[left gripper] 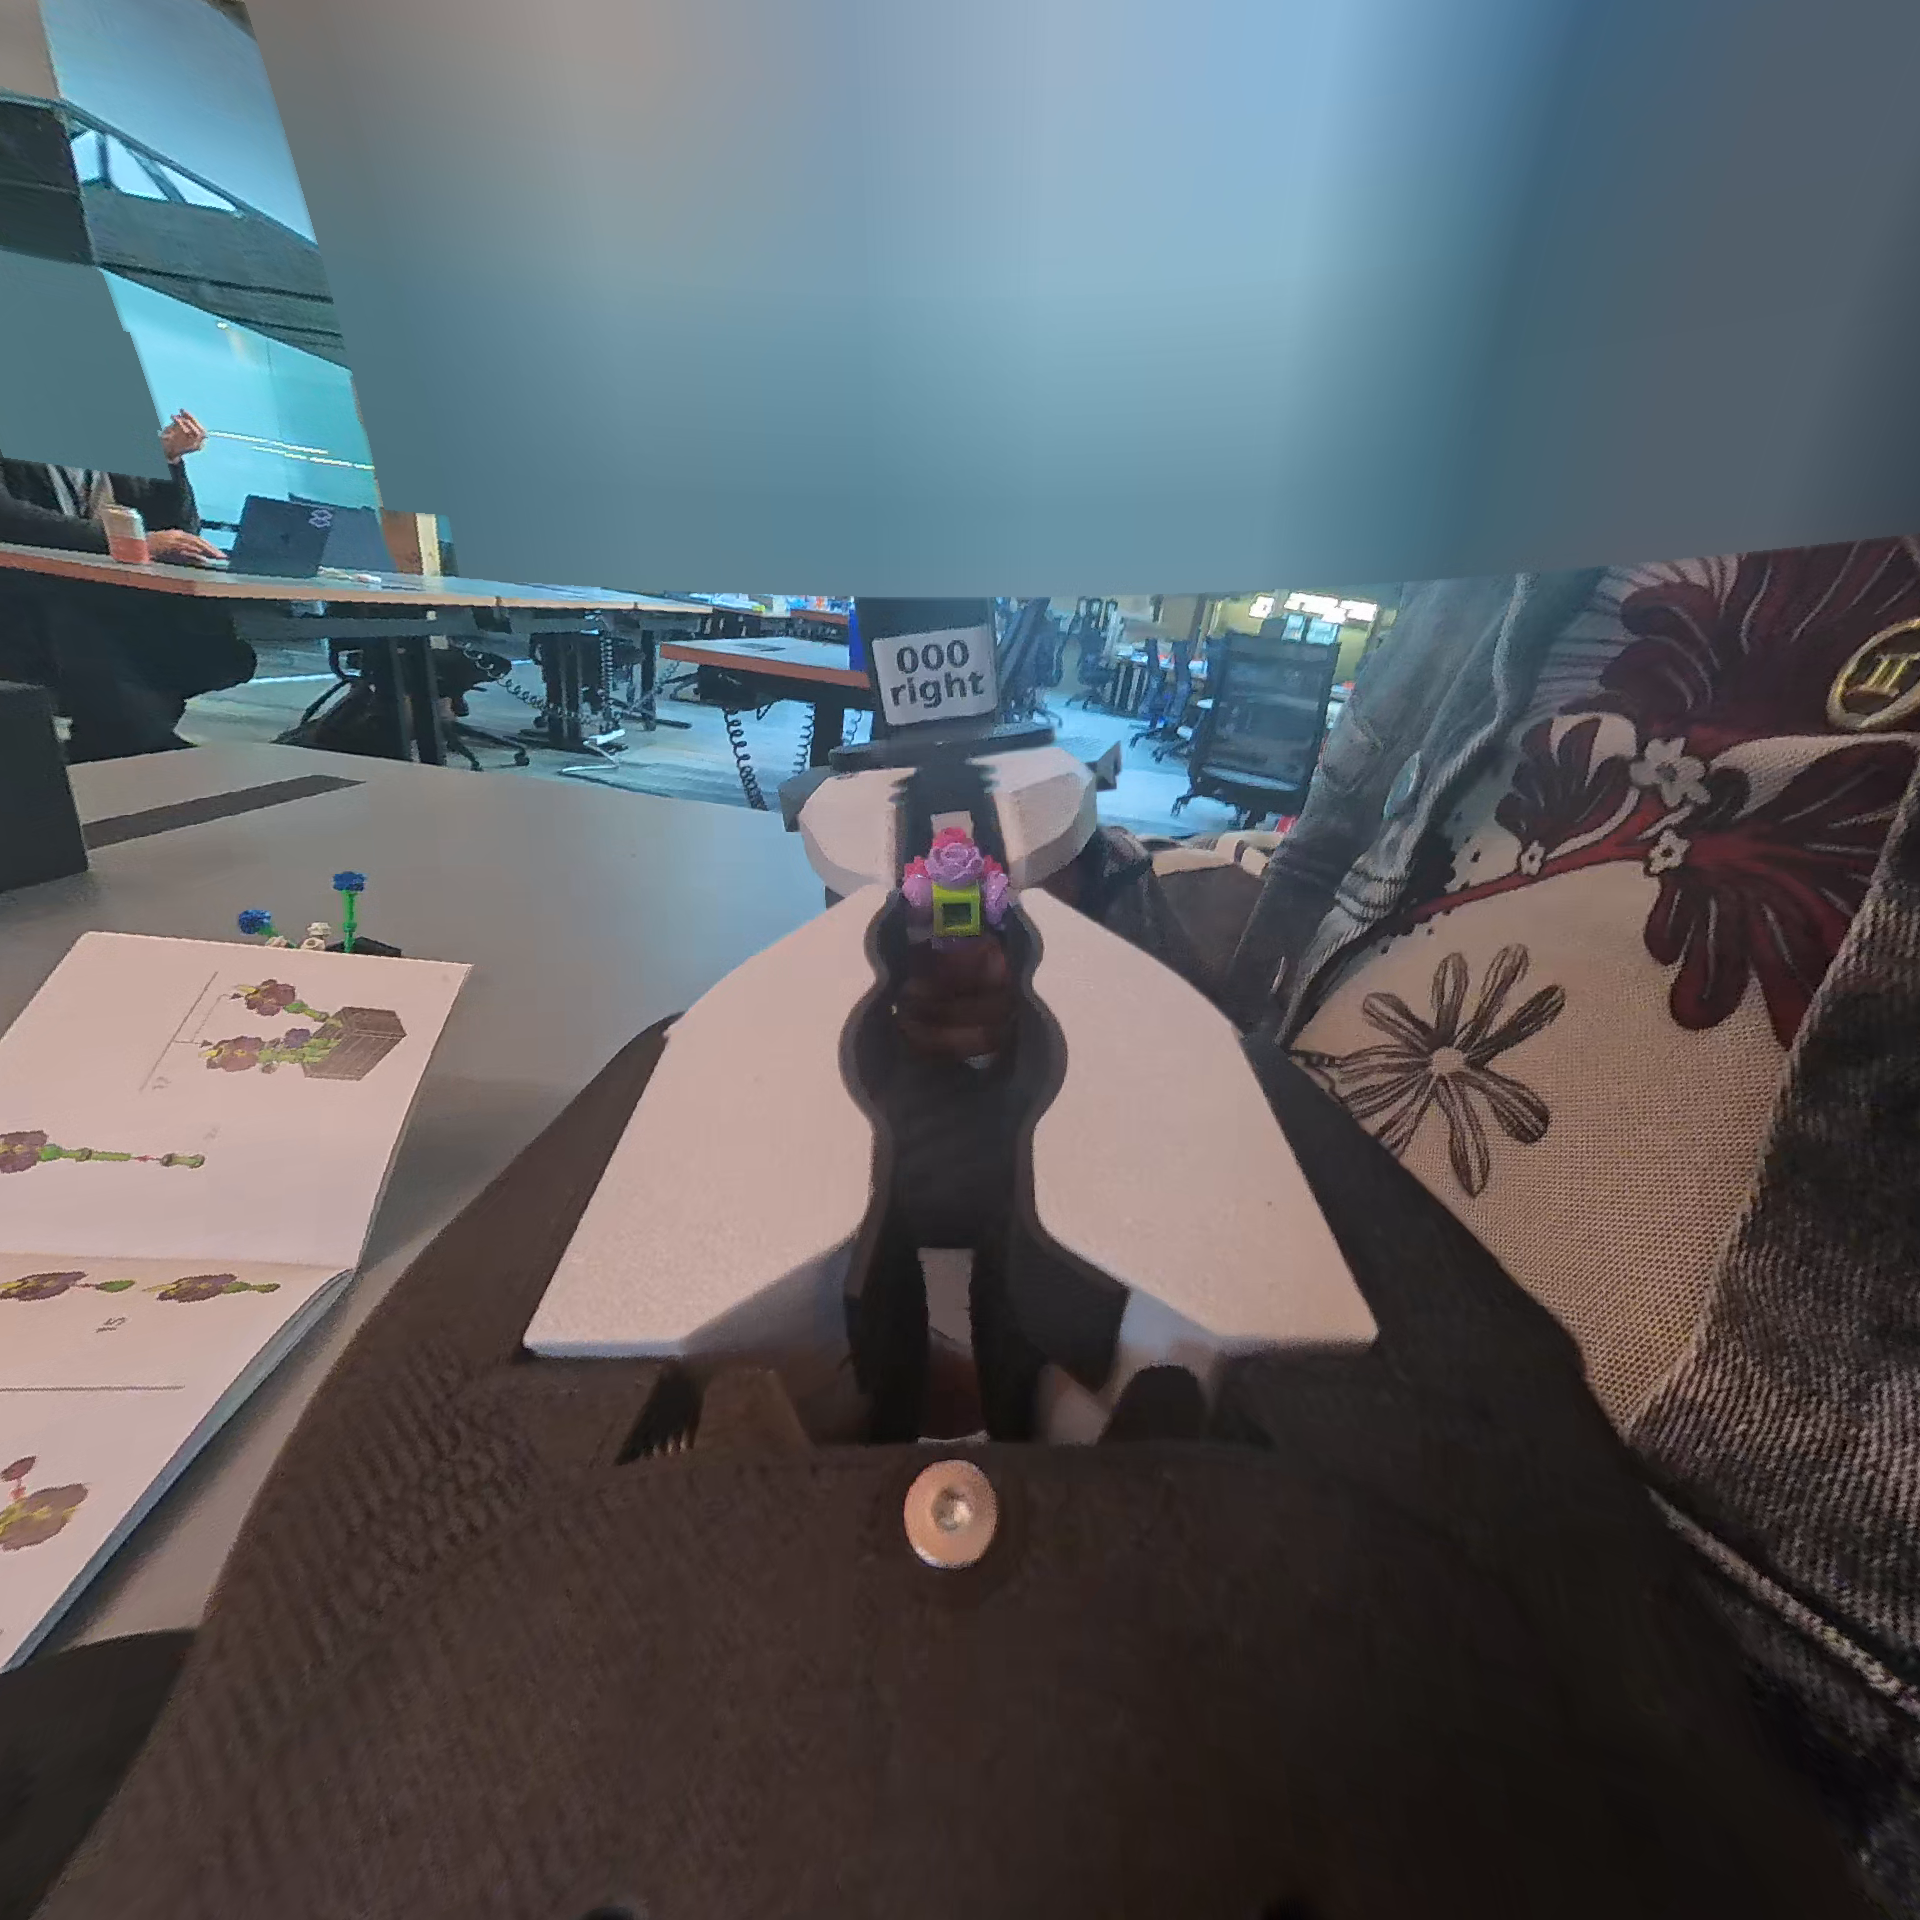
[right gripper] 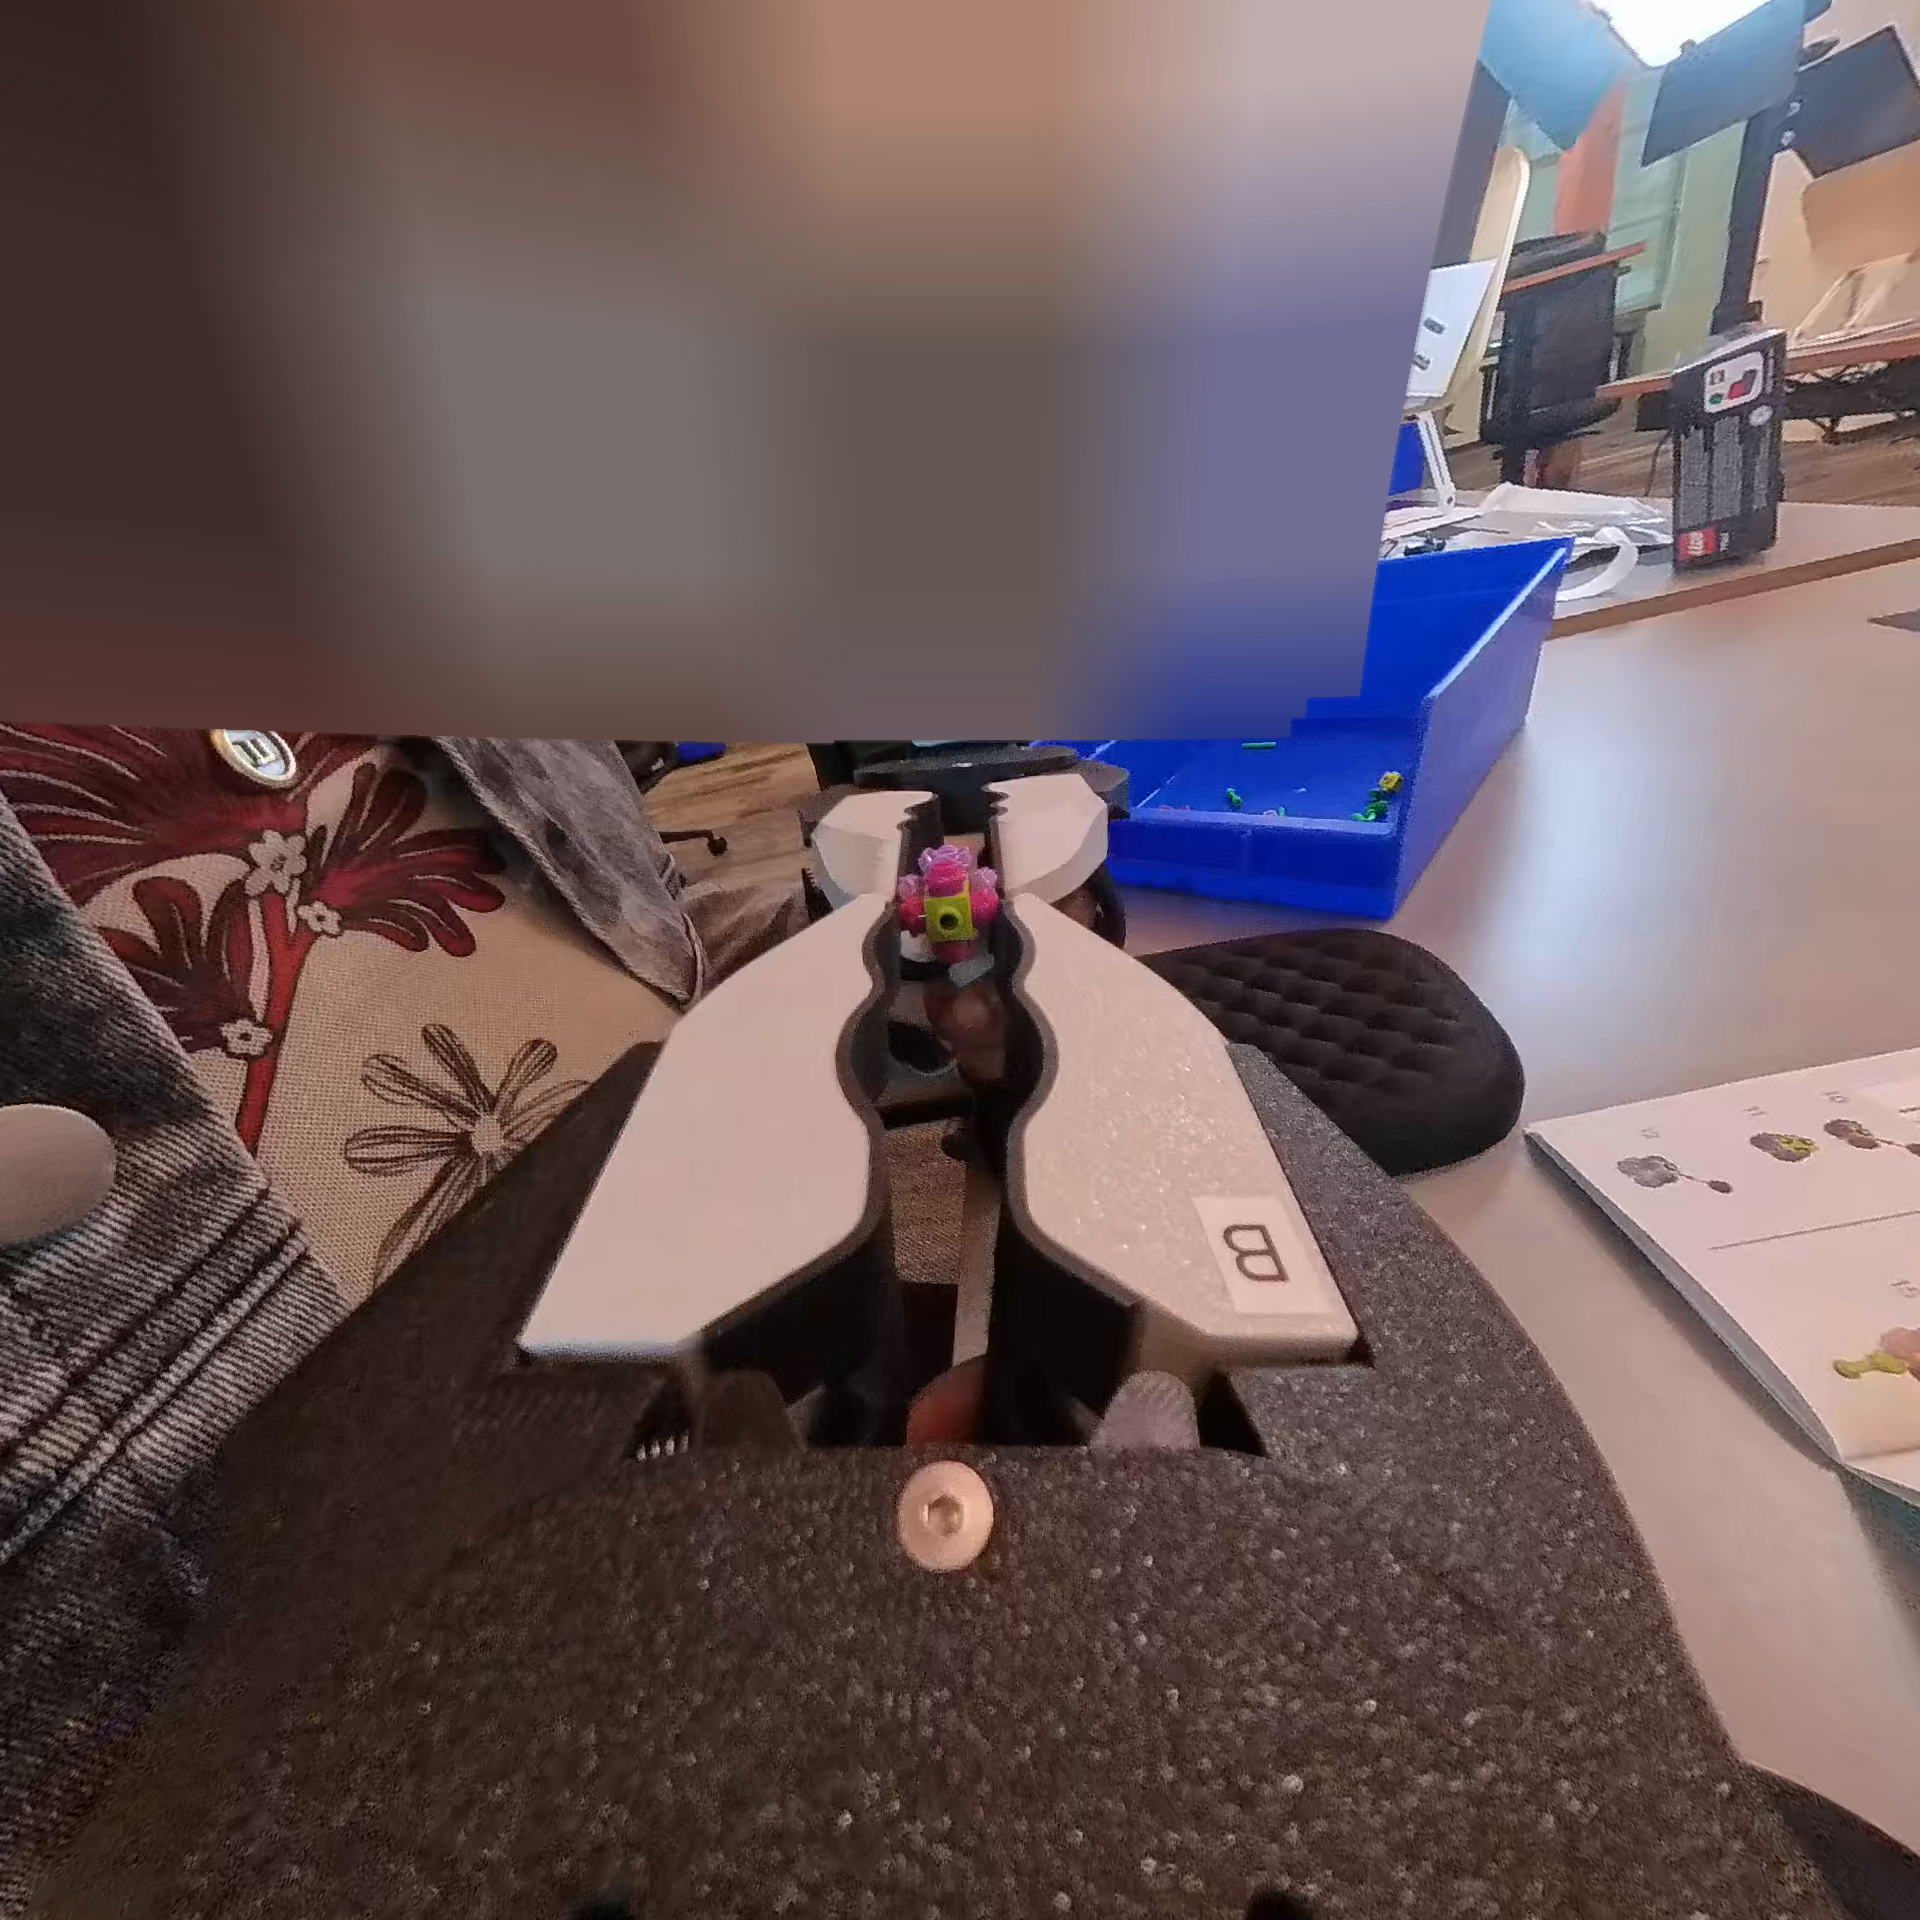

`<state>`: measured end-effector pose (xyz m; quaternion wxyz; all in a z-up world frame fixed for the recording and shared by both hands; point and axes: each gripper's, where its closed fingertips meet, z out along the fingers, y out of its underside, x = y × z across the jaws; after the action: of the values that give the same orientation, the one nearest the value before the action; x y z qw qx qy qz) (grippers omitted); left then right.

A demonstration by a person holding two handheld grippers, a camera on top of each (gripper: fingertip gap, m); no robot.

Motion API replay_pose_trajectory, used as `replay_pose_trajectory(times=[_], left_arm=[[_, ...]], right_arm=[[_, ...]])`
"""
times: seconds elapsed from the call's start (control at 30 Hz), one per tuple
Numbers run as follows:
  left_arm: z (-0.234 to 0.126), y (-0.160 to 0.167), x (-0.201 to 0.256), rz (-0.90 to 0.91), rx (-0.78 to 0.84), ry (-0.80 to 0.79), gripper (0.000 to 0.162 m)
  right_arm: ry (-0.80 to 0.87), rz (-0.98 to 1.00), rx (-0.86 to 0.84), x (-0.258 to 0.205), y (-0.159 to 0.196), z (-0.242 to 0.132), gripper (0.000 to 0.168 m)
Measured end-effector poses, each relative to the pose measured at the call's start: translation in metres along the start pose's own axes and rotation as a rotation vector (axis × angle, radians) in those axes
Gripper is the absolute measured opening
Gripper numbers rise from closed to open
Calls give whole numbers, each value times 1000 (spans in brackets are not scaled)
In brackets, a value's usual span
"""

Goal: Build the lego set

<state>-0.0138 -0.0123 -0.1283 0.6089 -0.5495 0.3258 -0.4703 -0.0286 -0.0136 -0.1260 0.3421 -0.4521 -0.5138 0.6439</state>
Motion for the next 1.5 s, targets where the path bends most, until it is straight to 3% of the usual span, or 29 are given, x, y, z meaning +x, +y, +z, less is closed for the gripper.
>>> replay_pose_trajectory(times=[0.6, 0.77, 0.9, 1.13, 1.33, 1.5], left_arm=[[-5, 7, -4, 68, -19, -37, 22], [-10, 24, -32, 337, -222, -269, 42], [-11, 30, -55, 549, -377, -422, 43], [5, 45, -70, 584, -475, -464, 40], [1, 58, -80, 707, -595, -516, 24], [-3, 55, -85, 677, -569, -533, 19]], right_arm=[[48, -35, -29, 3, 7, 0, 17], [217, 115, -111, 37, 15, -15, 17], [309, 222, -118, 54, 25, -21, 18], [332, 350, -98, 62, 34, -19, 17], [353, 387, -78, 67, 36, -19, 17], [355, 395, -73, 71, 35, -18, 17]])
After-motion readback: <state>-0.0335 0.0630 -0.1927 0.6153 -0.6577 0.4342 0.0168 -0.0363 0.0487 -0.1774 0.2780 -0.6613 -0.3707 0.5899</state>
